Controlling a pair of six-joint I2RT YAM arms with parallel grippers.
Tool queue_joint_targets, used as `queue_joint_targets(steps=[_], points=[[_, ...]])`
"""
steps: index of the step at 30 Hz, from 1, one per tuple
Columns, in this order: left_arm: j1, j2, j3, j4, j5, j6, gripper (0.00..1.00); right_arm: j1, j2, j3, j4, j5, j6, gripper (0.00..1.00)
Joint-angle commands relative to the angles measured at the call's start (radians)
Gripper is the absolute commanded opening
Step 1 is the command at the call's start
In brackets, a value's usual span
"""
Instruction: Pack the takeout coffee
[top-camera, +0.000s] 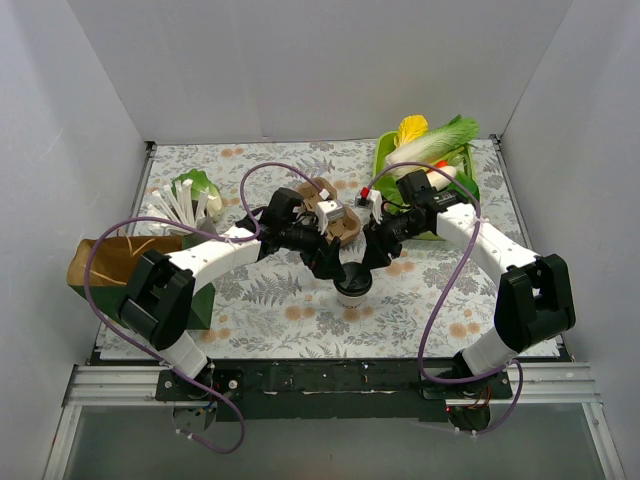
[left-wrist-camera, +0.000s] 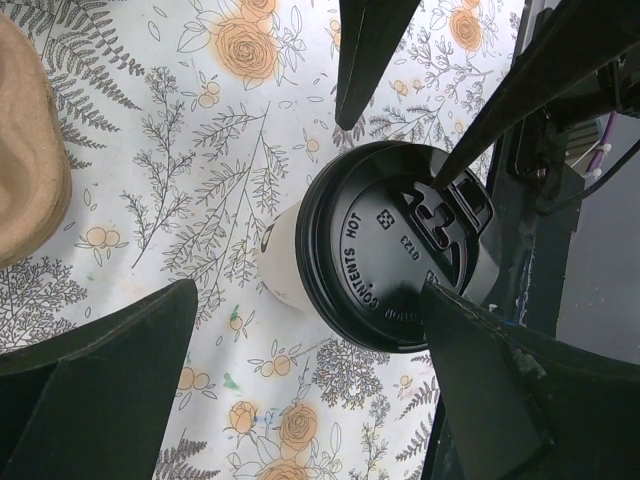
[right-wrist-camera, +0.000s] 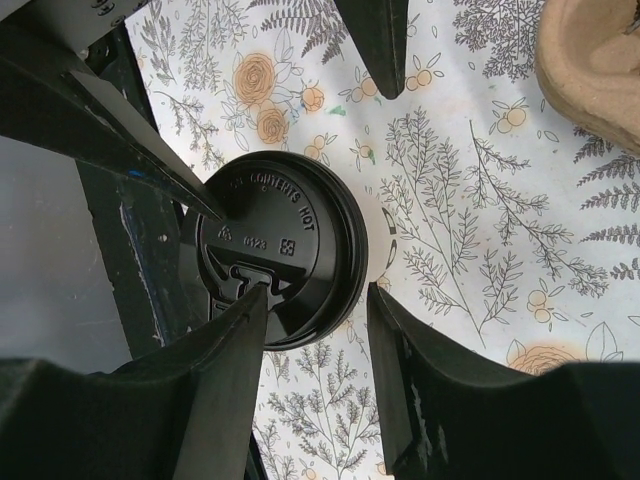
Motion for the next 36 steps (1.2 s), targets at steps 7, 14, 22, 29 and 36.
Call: queue_joint_targets(steps=[7,14,22,29,36], points=[[0.002,-0.072,-0.023,-0.018,0.026,0.042,0.95,0.03,-0.036,-0.027,-0.013,0.002,-0.028,0.52],[0.004,-0.069,-0.026,-0.006,0.04,0.042,0.95,0.037,-0.035,-0.046,-0.007,0.022,-0.034,0.51],[0.004,-0.041,-0.02,0.025,0.053,0.01,0.95,0.033,-0.025,-0.059,0.005,0.025,-0.016,0.51],[0.002,-0.017,-0.035,0.037,0.059,-0.001,0.95,0.019,-0.033,-0.059,0.004,0.007,-0.016,0.5],[0.004,-0.008,-0.048,0.045,0.065,-0.006,0.94,-0.009,-0.053,-0.052,-0.001,-0.097,-0.001,0.53]])
